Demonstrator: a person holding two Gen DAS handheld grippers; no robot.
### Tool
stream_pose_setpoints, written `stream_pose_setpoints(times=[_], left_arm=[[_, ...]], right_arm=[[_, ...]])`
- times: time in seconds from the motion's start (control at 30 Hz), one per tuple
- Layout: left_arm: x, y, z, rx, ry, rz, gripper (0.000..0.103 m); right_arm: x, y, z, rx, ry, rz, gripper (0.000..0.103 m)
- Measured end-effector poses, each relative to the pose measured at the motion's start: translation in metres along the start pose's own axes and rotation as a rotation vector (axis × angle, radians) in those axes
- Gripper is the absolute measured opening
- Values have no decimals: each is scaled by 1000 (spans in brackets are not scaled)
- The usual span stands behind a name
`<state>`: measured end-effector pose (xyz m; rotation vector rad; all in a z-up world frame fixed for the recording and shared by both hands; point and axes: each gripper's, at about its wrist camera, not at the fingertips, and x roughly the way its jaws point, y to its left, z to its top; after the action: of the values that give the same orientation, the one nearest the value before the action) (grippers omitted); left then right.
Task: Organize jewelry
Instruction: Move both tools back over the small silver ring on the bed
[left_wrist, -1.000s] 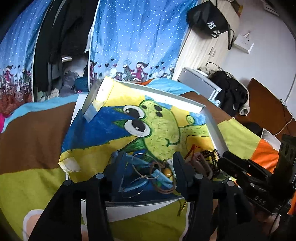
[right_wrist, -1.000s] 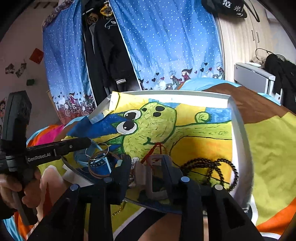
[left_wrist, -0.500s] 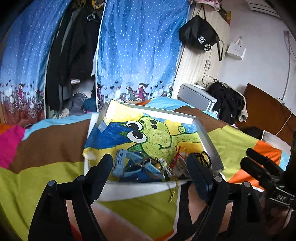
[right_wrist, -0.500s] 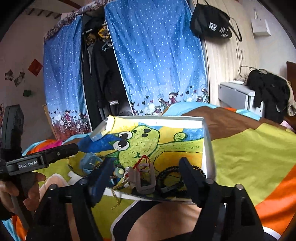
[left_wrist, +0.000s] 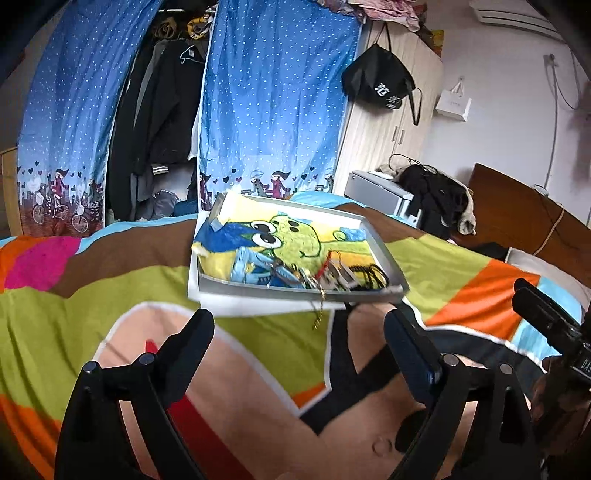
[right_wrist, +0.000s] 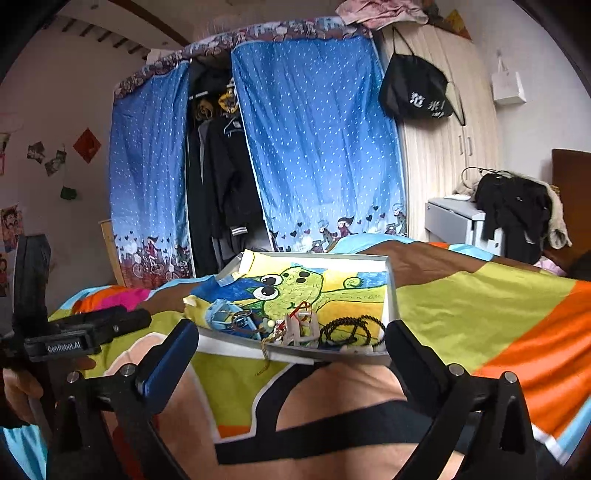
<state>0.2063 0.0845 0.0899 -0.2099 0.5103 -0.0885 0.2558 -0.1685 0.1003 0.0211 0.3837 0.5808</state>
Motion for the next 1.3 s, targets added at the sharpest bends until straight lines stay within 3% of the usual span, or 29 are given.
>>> stream_pose_setpoints(times=[0.33, 0.53, 0.77, 0.97, 1.13, 1.3], left_arm=[[-33, -7, -56, 32, 49, -4, 94], [-26, 4, -97, 10, 146, 29, 94], [-8, 15, -130, 7, 245, 73, 94], [5, 18, -143, 28, 270, 89, 94], [19, 23, -148, 17, 287, 93, 94], [32, 26, -148, 20, 298, 86, 94]], right_arm=[[-57, 14, -39, 2, 5, -32, 103], [-66, 18, -73, 6, 73, -41, 103], [-45, 18, -121, 24, 235, -46, 103], [-14, 12, -158, 64, 365, -55, 103], [1, 6, -175, 77, 424, -99, 103], [19, 4, -182, 71, 479, -127, 84]])
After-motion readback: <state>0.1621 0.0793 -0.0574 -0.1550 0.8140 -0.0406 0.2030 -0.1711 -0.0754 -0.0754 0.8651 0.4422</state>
